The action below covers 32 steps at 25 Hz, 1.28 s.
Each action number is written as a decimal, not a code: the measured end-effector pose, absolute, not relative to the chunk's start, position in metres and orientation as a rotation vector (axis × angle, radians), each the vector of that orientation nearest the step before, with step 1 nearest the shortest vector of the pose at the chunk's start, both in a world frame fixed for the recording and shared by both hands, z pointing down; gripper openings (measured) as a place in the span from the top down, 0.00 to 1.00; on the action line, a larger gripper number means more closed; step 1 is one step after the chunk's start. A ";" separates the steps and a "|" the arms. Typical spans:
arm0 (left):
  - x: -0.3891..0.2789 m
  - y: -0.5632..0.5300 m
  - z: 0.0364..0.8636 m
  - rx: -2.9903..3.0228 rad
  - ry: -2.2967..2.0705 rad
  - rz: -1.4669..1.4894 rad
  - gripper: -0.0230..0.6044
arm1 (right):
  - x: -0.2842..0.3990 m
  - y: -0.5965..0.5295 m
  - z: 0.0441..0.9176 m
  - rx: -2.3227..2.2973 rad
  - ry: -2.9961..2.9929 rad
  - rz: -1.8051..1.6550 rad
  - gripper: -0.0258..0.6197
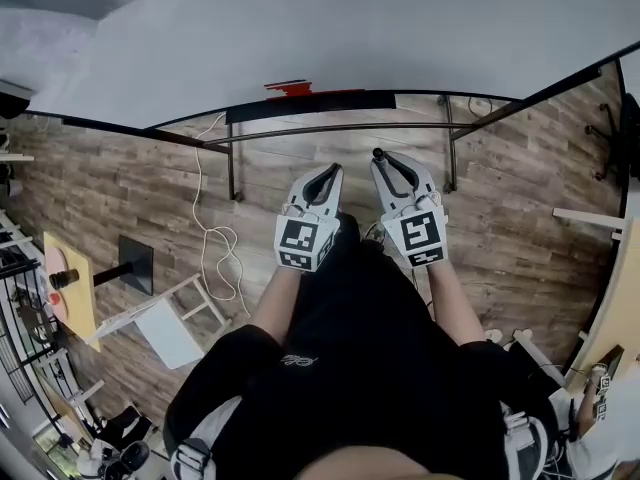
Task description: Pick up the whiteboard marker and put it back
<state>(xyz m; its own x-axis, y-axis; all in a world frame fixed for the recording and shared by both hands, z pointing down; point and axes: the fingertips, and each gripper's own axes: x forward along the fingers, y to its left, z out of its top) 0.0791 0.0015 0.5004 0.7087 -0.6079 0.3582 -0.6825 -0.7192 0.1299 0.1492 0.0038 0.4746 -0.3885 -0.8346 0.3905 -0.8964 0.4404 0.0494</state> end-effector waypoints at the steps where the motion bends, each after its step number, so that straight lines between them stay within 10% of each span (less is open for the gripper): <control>1: 0.077 -0.008 0.500 2.672 -1.036 0.432 0.94 | 0.147 -0.004 0.477 1.455 -2.312 0.206 0.87; 32: 0.000 -0.147 0.542 2.375 -1.285 0.341 0.95 | 0.142 -0.140 0.624 0.647 -1.626 -0.239 0.87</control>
